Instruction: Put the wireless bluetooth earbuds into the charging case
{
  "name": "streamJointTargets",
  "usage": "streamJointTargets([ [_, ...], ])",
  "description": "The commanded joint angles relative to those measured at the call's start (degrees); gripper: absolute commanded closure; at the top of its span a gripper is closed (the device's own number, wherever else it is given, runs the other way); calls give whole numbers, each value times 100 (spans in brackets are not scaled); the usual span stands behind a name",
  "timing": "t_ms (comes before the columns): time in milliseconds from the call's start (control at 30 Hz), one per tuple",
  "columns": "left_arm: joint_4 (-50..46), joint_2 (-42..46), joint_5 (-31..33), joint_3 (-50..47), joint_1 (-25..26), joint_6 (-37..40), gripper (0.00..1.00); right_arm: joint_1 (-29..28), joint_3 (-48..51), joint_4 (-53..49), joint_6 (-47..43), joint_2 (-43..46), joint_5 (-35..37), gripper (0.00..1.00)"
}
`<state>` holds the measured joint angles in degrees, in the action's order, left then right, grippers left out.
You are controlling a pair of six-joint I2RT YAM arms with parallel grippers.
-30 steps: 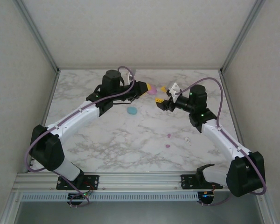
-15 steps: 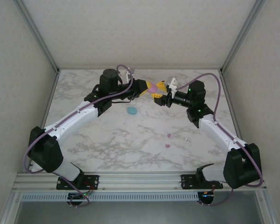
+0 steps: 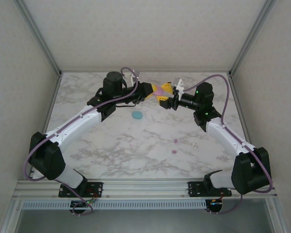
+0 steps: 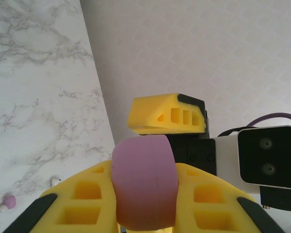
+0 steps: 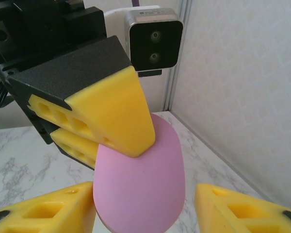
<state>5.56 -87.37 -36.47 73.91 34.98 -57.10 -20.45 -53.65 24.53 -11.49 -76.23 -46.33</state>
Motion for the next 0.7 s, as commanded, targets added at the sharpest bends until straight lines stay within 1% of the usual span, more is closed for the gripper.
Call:
streamJointTargets([
  [0,158,186,-124,-26,-19,-43,88,-5,-207,244,128,-51,-74,44],
  [67,183,193,-122,-51,-25,-53,88,-4,-239,224,120,-73,-87,45],
  [167,217,194,-131,-52,-25,-65,86,-7,-260,201,137,-92,-121,49],
  [333,285,230,-167,-74,-18,-17,81,1,-311,67,215,-104,-186,57],
  [467,258,313,-101,-113,-18,142,72,-4,-421,-192,243,-95,-363,63],
  [567,140,348,-53,-81,-18,283,70,-7,-467,-319,269,-69,-431,64],
  [633,121,353,-48,-69,-18,320,65,-6,-437,-326,243,-40,-398,64],
  [667,120,361,-36,-81,-18,327,61,-5,-423,-342,236,-23,-379,64],
])
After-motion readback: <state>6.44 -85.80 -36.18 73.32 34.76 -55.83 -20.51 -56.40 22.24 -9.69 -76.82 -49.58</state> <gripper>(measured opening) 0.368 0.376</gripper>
